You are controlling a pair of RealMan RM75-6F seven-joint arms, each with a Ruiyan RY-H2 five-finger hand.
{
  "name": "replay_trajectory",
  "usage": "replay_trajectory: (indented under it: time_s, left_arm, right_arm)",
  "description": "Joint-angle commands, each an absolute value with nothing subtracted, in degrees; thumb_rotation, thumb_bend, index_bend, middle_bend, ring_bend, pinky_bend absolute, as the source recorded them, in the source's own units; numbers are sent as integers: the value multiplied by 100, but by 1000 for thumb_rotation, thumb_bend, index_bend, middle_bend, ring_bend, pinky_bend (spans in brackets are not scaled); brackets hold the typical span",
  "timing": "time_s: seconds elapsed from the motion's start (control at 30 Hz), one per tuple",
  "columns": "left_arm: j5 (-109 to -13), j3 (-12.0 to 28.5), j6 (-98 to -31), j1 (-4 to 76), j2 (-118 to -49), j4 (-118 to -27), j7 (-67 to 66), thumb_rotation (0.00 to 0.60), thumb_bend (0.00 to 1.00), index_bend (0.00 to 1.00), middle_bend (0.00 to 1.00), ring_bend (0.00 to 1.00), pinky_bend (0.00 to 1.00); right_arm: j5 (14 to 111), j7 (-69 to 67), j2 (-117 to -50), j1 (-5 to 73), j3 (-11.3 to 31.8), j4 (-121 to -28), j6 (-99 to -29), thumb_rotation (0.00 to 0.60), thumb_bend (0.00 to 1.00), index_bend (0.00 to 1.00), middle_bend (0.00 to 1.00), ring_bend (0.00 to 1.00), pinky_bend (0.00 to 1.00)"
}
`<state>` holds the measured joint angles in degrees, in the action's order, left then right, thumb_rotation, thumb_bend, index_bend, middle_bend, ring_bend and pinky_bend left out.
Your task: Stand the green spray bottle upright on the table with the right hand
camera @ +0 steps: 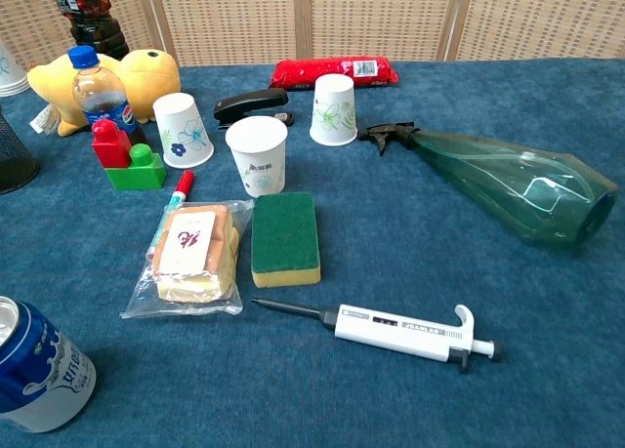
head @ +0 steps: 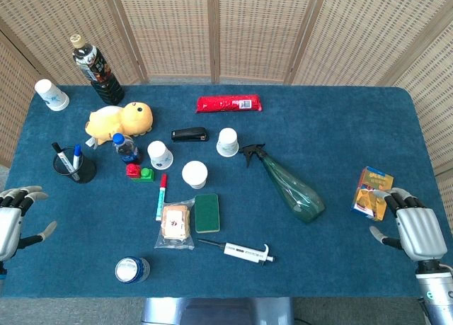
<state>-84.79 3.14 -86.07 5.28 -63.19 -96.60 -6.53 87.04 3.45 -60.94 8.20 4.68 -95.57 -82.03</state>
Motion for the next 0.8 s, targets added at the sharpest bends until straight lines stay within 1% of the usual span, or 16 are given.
replay_trajectory:
  time_s: [0.03,0.33,0.5,0.57,0.67,0.8]
  left_arm:
    - [-8458,310,-8575,536,-6354,-9620,-626,494,279,330,293,261,226]
    - [-8498,313,-8604,527,-6394,-9478,-457,492,279,310,284,258,224]
    - [-8593,326,-8599,568,-6336,-9518,-275,489,279,301,283,256,223]
    - [-8634,315,-8582,577,-6289,-9565,-105,497,279,298,282,256,224]
    - [-8709,281,-8564,583,-6218,-9613,77,489,279,295,281,256,228]
    - [-8737,263,-8527,603,-6198,-9613,146,489,278,295,278,256,226]
  right_arm:
    - [8693,379,-6087,829,470,-9588,-8193,600,245,256,313,209,366]
    - [8677,349,-6111,817,442,-9673,-8191,600,247,253,312,210,367]
    - [8764,102,-6132,824,407,-9763,-8192,600,247,243,309,205,366]
    - [8811,-39,-6112,846,390,-9830,-8160,600,245,232,297,196,362]
    - [8907,-221,-6104,901,370,-9957,-8103,600,245,214,278,180,336]
    - [9019,-250,-6102,1045,329,-10156,-7887,600,237,166,237,137,271]
